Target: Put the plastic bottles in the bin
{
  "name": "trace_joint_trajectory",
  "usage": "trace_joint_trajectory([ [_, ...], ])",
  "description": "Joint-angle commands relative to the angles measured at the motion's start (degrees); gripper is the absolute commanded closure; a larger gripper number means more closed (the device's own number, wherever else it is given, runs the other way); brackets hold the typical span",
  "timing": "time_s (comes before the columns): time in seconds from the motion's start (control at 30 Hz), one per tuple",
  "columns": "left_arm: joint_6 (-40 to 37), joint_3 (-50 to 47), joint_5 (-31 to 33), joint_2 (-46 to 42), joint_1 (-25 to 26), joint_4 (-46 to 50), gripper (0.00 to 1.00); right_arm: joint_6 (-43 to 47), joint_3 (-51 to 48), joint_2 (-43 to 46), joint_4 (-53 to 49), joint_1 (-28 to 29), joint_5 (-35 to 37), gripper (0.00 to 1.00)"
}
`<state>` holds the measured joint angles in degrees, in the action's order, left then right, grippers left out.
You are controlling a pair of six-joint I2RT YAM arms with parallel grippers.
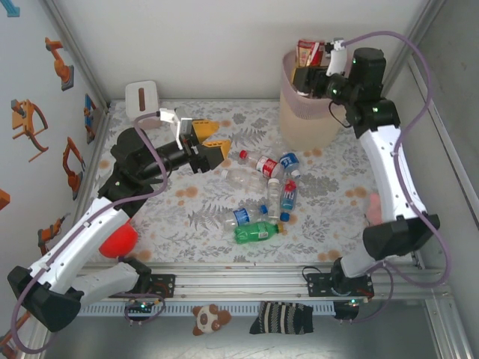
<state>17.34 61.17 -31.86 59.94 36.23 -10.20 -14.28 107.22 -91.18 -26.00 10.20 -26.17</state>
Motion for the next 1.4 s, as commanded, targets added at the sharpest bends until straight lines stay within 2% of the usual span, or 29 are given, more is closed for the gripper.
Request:
trace_joint_trajectory([
  [0.0, -0.38, -0.70, 0.74, -1.86, -0.39, -0.16, 0.23, 4.40, 6.10, -5.10, -3.06, -1.82, 4.78, 0.53],
  [0.37, -0.38, -3.13, 4.61, -3.37, -0.60, 1.05, 0.23, 8.47, 21.25, -23.51, -9.52, -5.44, 3.34, 0.53],
  [0.73, -0.23, -4.32, 7.73, -1.78, -0.70, 3.52, 0.23, 10.77, 30.37, -36.01, -14.96, -5.80, 2.07, 0.53],
  [1.0, 0.15, -5.02, 7.78, 0.04, -0.83, 2.90, 0.23, 13.13, 31.40, -39.94, -18.15, -5.78, 3.14, 0.50],
  [1.2, 0.80, -4.92, 7.64, 0.90, -0.89, 2.44, 0.23, 13.68, 31.41, -40.23, -18.77, -5.78, 3.32, 0.41],
  [1.37, 1.11, -5.39, 7.29, 0.69, -0.88, 2.10, 0.22, 13.62, 31.49, -39.31, -18.84, -5.80, 3.14, 0.37],
])
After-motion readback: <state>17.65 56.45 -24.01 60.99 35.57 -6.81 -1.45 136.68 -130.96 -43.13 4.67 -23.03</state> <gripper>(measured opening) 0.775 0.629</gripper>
